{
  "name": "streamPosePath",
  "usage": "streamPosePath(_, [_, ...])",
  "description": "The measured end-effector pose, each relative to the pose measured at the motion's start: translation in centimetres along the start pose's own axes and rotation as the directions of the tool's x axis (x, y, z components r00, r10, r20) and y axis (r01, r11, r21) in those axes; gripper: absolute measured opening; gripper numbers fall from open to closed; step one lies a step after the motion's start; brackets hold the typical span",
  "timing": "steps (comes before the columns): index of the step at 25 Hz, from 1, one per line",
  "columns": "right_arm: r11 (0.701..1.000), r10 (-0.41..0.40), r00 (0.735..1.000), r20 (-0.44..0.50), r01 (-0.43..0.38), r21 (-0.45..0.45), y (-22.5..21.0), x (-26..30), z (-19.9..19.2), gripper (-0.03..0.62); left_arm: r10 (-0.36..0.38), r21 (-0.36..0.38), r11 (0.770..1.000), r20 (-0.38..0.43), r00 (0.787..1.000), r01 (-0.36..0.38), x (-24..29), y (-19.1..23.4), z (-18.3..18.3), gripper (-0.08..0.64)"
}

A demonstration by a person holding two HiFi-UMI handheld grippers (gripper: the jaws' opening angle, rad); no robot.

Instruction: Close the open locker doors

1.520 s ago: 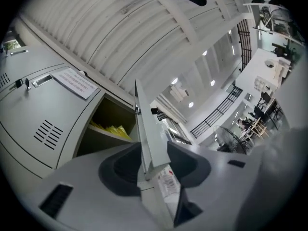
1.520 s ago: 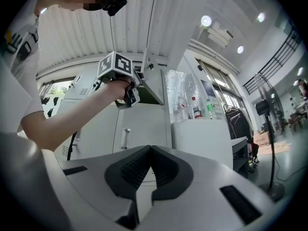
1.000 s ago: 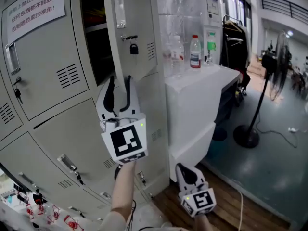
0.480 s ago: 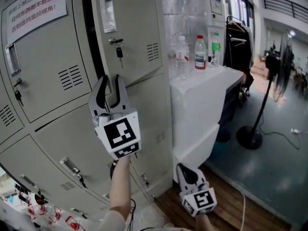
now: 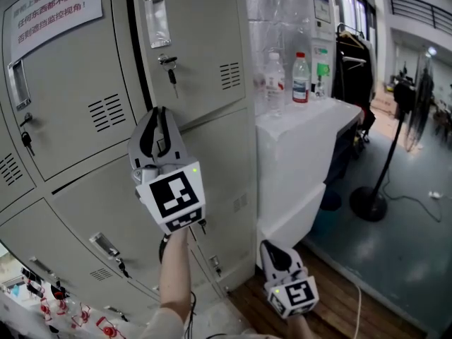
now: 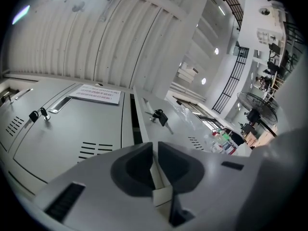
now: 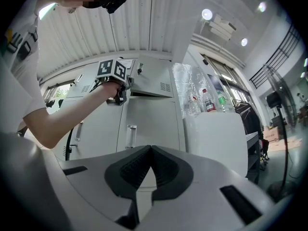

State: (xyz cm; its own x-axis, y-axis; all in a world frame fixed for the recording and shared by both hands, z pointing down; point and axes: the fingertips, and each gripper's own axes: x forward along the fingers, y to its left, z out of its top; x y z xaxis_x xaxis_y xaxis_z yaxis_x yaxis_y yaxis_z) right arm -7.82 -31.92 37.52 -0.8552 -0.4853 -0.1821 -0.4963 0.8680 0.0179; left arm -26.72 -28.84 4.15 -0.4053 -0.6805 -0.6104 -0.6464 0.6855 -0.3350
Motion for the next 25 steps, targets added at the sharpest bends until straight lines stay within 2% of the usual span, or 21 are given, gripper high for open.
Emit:
streamPosePath(7, [1.0,0.024,0.999,-0.04,-0.023,0.02,1.0,0.5,-0.5,0.005,-0.003,0.013,1.0,-0.037,0.999,0.003,0.7,0.7,-1.0,0.023])
streamPosePath(14, [1.0,-0.002,1.0,-0.027,0.002,0.005,0.4,0.7,-0.7,0.005,-0.003,0.018,1.0,-0.095,0.995,0.004,1.4,1.3,-2.8,0.021])
streamPosePath(17, [1.0,-0.004,0.999,-0.033,0.005,0.011,0.3,0.9,-0.9,0.005,-0.022,0.037,0.999,-0.12,0.993,0.027,1.7,0.8,-3.4,0.02])
streamPosePath(20, [1.0,-0.007,0.999,-0.04,0.008,0.014,0.1,0.9,-1.1,0.005,-0.046,0.027,0.998,-0.146,0.988,0.05,2.1,-0.1,-4.3,0.019])
streamPosePath(25, [1.0,-0.02,0.999,-0.047,0.02,0.01,-0.5,0.8,-1.2,0.005,-0.046,0.01,0.999,-0.189,0.981,0.049,2.5,-0.5,-6.0,0.02])
